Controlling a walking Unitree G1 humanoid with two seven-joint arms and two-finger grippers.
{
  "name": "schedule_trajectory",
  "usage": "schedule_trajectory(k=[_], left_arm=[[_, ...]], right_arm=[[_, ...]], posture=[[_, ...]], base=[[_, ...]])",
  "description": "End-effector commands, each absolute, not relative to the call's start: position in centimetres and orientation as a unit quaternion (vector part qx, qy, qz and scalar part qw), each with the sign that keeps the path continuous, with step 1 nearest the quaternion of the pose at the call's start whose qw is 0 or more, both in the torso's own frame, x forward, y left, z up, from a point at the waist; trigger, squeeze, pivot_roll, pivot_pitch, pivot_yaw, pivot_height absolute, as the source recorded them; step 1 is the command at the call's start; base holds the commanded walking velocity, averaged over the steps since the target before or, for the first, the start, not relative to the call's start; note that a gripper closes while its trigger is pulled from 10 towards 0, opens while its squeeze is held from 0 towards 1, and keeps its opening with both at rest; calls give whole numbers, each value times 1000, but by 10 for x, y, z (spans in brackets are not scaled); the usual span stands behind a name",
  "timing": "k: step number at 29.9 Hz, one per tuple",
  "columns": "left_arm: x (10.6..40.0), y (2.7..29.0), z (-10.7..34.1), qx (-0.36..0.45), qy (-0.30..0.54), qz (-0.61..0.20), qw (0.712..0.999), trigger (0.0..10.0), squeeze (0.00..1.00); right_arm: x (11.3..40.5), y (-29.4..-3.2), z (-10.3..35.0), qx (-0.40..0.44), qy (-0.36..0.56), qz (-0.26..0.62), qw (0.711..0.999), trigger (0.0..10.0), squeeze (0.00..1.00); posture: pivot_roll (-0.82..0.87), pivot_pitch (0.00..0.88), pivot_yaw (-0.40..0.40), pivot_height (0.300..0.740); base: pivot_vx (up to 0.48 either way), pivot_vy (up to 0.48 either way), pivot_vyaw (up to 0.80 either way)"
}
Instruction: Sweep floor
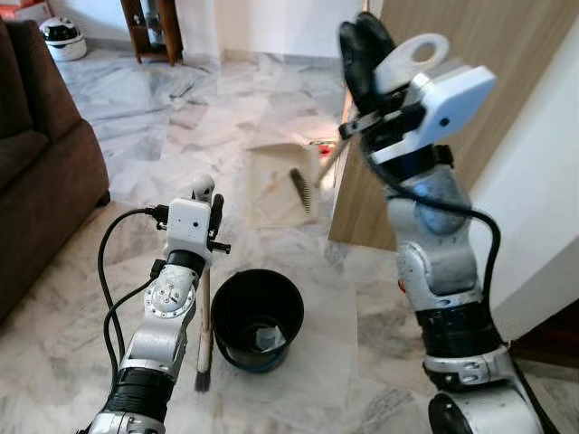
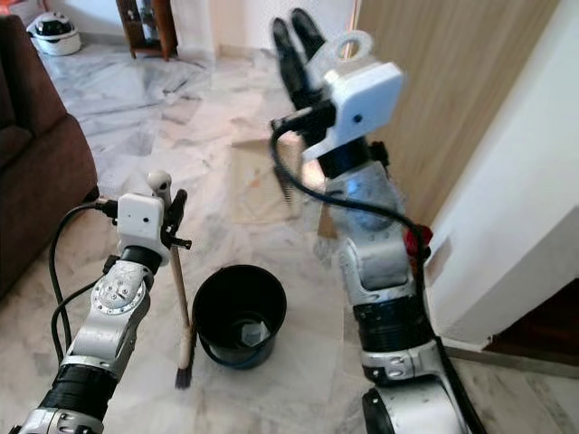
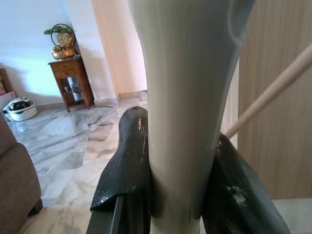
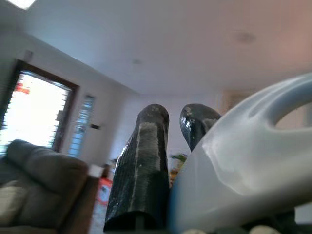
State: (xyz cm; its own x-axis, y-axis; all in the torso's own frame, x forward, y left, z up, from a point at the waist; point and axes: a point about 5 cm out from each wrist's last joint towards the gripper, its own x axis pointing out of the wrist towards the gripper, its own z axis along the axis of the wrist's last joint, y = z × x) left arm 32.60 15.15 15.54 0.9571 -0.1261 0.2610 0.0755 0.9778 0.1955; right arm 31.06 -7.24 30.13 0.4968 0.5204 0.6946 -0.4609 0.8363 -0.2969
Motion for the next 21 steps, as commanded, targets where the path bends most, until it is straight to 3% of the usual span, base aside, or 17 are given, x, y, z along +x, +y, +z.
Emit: schedule_trajectory(k=[1,21], left_arm=[[325,150,168,91,-168,-56,980,10000,0],[324,148,166,89,-166,-58,980,10000,0]], right_arm=[[289,-61,314,-52,-469,327,819,10000,0],[296,-75,295,-156,-426,346,821,10000,0]], posture=[[65,56,-29,740],[59,59,-30,740]], base=[[0,0,0],[0,0,0]])
